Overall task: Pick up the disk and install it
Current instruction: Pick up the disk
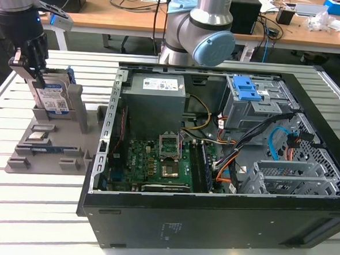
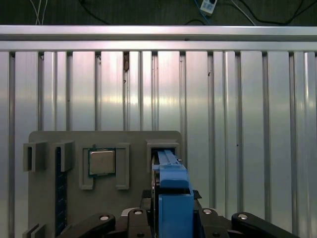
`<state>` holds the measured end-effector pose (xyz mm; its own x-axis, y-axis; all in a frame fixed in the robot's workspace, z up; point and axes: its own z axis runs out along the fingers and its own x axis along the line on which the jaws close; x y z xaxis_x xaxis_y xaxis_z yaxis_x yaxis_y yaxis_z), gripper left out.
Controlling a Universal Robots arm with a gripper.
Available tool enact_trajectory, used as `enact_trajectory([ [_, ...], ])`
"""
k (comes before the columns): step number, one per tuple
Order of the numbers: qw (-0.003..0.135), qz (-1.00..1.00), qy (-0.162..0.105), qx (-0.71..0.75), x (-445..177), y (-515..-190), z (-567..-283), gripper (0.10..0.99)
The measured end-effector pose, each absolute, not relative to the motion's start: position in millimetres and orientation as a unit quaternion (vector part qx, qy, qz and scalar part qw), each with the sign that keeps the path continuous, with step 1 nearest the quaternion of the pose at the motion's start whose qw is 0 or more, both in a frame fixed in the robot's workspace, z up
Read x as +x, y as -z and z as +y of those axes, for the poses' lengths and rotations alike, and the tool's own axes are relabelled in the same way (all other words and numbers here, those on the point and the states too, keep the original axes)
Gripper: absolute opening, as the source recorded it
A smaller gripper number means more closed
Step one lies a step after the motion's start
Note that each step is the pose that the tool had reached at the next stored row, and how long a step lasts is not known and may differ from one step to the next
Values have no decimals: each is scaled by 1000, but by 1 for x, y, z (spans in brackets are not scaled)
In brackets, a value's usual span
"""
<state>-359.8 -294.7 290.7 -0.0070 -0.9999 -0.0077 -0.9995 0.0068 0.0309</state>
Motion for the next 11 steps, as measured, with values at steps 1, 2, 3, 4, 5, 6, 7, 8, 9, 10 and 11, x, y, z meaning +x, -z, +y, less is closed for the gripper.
enact_trajectory([
  [1, 8, -709, 14, 705, -360, -291, -295, 365],
  [2, 8, -709, 14, 705, -360, -291, -295, 365],
  [3, 8, -709, 14, 705, -360, -292, -295, 365],
  [4, 8, -709, 14, 705, -360, -293, -295, 365],
  [5, 8, -709, 14, 705, -360, -295, -295, 365],
  [6, 8, -709, 14, 705, -360, -296, -295, 365],
  [7, 8, -709, 14, 705, -360, -299, -295, 365],
  [8, 8, -709, 14, 705, -360, -301, -294, 365],
  [9, 8, -709, 14, 705, -360, -301, -294, 365],
  [10, 8, -709, 14, 705, -360, -303, -294, 365],
  [11, 8, -710, 14, 705, -360, -304, -294, 365],
])
